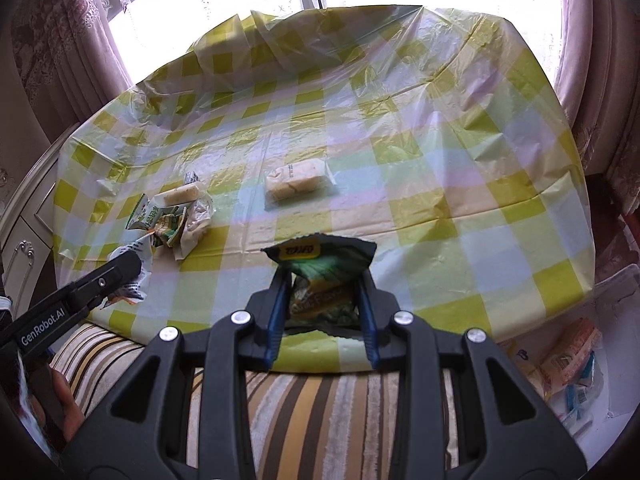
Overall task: Organize snacks
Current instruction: 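Carry both packets into the white box and open both grippers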
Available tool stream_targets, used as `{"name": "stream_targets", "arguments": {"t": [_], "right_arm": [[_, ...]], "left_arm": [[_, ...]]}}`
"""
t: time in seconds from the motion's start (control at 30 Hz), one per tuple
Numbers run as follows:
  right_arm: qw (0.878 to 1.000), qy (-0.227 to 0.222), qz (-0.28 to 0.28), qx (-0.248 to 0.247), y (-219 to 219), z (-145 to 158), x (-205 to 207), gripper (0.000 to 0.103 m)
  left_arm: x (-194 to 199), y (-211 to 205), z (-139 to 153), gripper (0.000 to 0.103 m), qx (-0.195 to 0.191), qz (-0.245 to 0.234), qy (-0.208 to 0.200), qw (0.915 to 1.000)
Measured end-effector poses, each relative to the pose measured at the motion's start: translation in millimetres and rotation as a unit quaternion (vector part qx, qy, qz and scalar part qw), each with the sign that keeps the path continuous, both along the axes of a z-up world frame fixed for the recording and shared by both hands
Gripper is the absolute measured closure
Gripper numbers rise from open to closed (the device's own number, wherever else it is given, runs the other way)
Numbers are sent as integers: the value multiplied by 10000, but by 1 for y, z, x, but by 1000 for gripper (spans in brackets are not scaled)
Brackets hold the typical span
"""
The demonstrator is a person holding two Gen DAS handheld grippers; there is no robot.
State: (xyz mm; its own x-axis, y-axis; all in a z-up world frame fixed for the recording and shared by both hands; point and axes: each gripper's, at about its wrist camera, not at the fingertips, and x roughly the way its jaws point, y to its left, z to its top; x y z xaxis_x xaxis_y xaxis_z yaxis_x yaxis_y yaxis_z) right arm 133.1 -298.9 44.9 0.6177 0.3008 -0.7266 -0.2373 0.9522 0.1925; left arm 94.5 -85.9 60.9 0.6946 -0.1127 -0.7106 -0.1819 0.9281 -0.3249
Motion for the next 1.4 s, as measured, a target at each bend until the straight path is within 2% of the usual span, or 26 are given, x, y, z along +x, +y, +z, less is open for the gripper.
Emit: {"name": "stream_targets", "arguments": {"t": [0.3,0.4,0.53,0.67,0.77,0.93,1.13,1.23,1.4], "right_arm": [[9995,123,-264,112,-62,-2,-24,67],[9987,206,-457,0,-88,-8,-33,67],[9956,380,-850,-104,-126,-20,-49,67],[9903,625,-1220,-236,-160,-34,-63,67],[9854,808,-1461,-339,-182,-47,-75,67],[9773,1154,-1715,-469,-210,-68,-90,67],[9705,1508,-1806,-532,-227,-88,-103,67],[9683,1607,-1830,-558,-232,-93,-107,66],[9659,1647,-1897,-626,-240,-92,-112,65]], "left_arm": [[5,-63,3,67,12,-927,137,9956],[7,-88,3,67,38,-1348,166,9907],[8,-127,3,67,97,-1961,245,9802],[7,-169,2,67,167,-2682,325,9627],[5,-199,-2,67,108,-3233,466,9451],[-2,-245,-16,67,-58,-4084,919,9081],[-18,-288,-36,67,42,-4814,1428,8648],[-25,-297,-40,67,70,-4957,1545,8546],[-24,-303,-48,66,0,-5043,1761,8454]]}}
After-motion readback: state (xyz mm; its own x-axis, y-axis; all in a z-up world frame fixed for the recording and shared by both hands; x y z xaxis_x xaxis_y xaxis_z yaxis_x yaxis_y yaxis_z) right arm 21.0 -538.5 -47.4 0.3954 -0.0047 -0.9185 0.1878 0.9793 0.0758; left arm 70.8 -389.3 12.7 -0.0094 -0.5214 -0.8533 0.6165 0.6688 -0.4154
